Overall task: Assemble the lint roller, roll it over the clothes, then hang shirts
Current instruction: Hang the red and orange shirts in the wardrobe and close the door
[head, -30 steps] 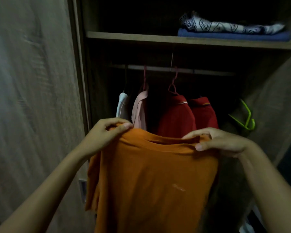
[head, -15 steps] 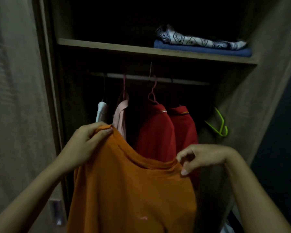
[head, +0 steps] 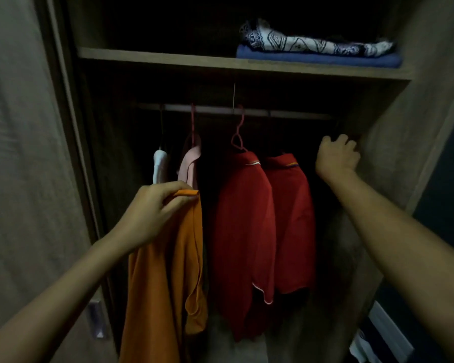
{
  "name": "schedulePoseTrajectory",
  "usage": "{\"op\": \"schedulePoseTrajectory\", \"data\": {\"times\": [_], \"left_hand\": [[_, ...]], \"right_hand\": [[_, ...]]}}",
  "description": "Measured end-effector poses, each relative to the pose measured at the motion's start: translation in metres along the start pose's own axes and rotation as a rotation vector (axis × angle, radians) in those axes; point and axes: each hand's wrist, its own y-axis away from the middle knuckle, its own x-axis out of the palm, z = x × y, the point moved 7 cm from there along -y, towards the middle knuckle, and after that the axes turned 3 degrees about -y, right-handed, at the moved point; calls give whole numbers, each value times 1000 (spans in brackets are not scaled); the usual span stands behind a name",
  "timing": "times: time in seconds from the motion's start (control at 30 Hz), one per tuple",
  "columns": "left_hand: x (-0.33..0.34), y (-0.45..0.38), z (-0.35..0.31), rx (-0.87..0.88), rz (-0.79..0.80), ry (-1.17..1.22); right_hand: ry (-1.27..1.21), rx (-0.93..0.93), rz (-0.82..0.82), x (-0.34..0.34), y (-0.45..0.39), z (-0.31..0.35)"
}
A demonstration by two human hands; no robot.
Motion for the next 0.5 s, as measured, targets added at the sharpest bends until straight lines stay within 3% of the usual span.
{"op": "schedulePoseTrajectory", "data": {"times": [0.27, 0.5], "left_hand": [[9, -5, 15, -35, -34, -67], [29, -5, 15, -45, 11, -19]], "right_hand": [[-135, 37, 53, 42, -12, -25], [-487, 174, 12, 17, -23, -37]]}}
